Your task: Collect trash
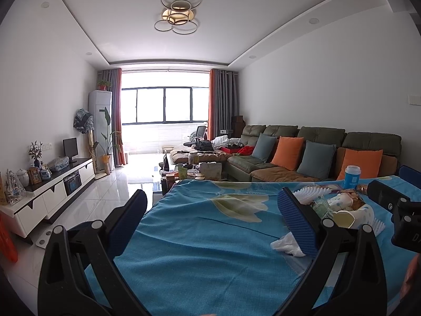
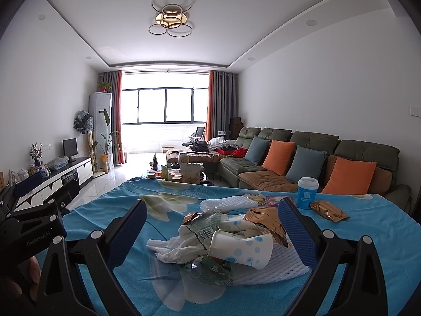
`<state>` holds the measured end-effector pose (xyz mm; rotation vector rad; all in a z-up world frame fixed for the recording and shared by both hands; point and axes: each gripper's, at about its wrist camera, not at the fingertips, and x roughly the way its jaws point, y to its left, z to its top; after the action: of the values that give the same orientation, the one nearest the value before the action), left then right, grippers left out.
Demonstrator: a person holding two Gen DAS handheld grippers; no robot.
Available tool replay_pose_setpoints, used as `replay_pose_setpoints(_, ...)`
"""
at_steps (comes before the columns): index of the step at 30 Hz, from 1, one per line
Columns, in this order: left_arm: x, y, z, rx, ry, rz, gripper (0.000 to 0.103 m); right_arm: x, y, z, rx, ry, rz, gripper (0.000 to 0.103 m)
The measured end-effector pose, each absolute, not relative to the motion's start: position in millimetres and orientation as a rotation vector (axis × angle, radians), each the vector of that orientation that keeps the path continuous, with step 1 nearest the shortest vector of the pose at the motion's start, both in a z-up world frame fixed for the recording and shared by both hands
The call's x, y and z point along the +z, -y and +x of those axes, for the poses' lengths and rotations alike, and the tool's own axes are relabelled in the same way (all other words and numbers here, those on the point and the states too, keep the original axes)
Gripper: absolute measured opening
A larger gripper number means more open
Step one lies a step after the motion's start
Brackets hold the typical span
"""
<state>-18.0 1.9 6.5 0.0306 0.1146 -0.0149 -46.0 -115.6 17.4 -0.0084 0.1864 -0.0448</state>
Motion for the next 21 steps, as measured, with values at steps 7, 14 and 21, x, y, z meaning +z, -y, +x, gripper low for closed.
replay_pose_setpoints(7,5.7,-1.6,-18.5,-0.015,-0.117,0.030,0.097,17.1,115.5,-46.3,-0.045,-0.187,-0.009,0.096)
replay_pose_setpoints(14,5.7,-0.9,-18.8,-0.015,-0.118,0.031,0.097,16.8,115.7,-46.5,-0.045,-0.186,-0.008,0.096)
replay_pose_setpoints(21,3.2,0.0,-19.0,-0.032,-0.134,0.036,0.097,17.2,116.7,-46.5,-0.047,-0.191,-0.006,0.096)
